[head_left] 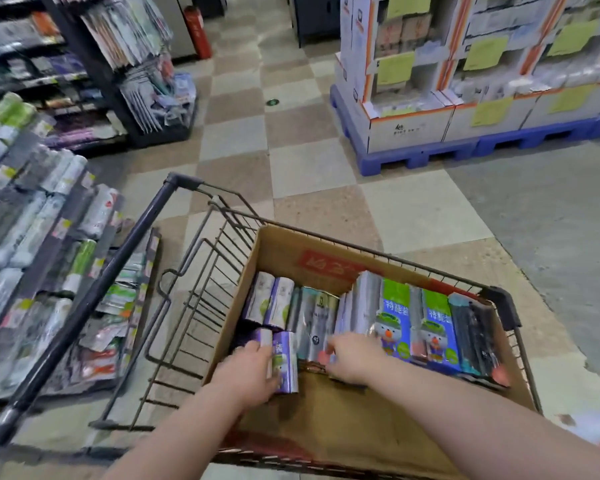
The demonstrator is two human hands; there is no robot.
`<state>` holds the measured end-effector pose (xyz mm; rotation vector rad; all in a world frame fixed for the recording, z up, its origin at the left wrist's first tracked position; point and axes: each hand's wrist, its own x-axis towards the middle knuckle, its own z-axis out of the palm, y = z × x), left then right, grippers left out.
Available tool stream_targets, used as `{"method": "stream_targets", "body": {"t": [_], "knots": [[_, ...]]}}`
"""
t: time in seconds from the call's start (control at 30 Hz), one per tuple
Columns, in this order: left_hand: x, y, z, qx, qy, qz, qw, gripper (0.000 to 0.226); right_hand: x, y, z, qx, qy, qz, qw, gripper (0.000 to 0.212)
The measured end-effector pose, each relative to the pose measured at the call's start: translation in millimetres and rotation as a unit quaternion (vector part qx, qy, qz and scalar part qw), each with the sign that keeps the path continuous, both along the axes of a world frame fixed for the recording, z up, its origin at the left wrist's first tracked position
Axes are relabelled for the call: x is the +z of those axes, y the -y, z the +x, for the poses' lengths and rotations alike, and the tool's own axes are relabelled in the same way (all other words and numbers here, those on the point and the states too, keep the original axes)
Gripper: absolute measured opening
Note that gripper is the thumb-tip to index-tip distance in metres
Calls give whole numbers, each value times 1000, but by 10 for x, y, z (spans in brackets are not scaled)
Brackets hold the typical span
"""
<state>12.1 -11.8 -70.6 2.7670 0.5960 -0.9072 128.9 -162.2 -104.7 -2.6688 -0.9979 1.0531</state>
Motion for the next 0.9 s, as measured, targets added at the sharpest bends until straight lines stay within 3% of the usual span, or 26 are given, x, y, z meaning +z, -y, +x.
{"method": "stream_targets", "body": {"t": [0.23, 0.37, 0.57, 0.67, 0.8, 0.9], "knots": [[-350, -106, 71, 133, -45, -49, 989, 58, -440, -516, 78, 22, -148, -3, 989, 36], [-471, -134, 141, 213, -44, -76, 973, 67, -667, -673, 59, -49, -222, -6, 974, 68], [-741, -136, 280, 361, -15, -104, 927, 91, -891, -774, -46, -166, -303, 35, 938, 47], [-826, -135, 338, 422, -12, -82, 903, 97, -1165, -825, -131, -245, -334, 54, 909, 58], [-916, -163, 375, 484, 10, -70, 872, 84, -1220, -808, -142, -282, -370, 58, 883, 71], [-927, -183, 395, 524, 14, -63, 849, 87, -1200, -757, -154, -300, -408, 71, 860, 47]]}}
